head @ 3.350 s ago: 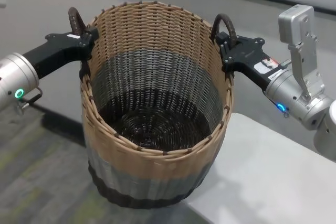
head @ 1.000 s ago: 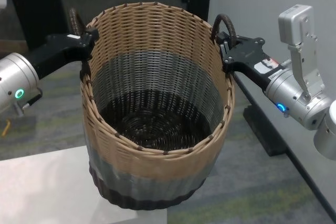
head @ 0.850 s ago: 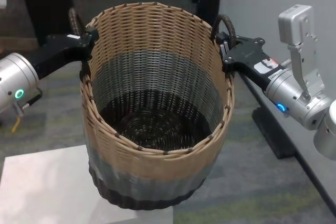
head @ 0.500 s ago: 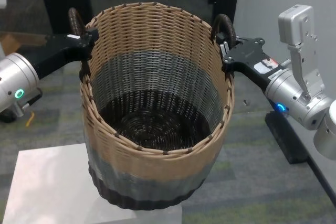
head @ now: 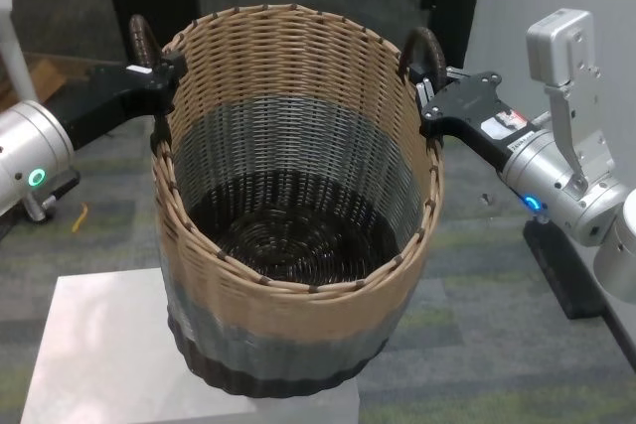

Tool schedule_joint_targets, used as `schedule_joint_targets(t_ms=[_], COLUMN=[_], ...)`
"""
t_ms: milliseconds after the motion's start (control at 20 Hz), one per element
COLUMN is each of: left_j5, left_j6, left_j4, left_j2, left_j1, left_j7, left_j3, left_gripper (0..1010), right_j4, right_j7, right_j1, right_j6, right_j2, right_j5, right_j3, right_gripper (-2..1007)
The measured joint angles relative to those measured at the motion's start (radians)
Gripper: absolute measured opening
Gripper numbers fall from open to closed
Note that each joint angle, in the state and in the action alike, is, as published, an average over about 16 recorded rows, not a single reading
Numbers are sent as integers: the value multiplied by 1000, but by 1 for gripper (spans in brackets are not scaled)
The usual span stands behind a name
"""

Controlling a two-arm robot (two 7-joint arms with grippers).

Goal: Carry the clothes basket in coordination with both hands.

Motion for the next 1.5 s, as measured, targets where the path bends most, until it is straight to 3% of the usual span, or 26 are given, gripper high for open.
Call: schedule_joint_targets(t_ms=[1100,1500], left_j5=[-1,-9], left_j6=[0,6], left_j4=[0,4], left_j2=[0,2], left_j1=[0,0], left_j7=[2,30], left_j3=[0,1], left_gripper=[0,0], right_j4=[0,8], right_j7=[1,13], right_j1=[0,15], right_j6=[-1,-4], right_j2=[0,0], right_j5=[0,4], right_j3=[0,-6], right_gripper=[11,11])
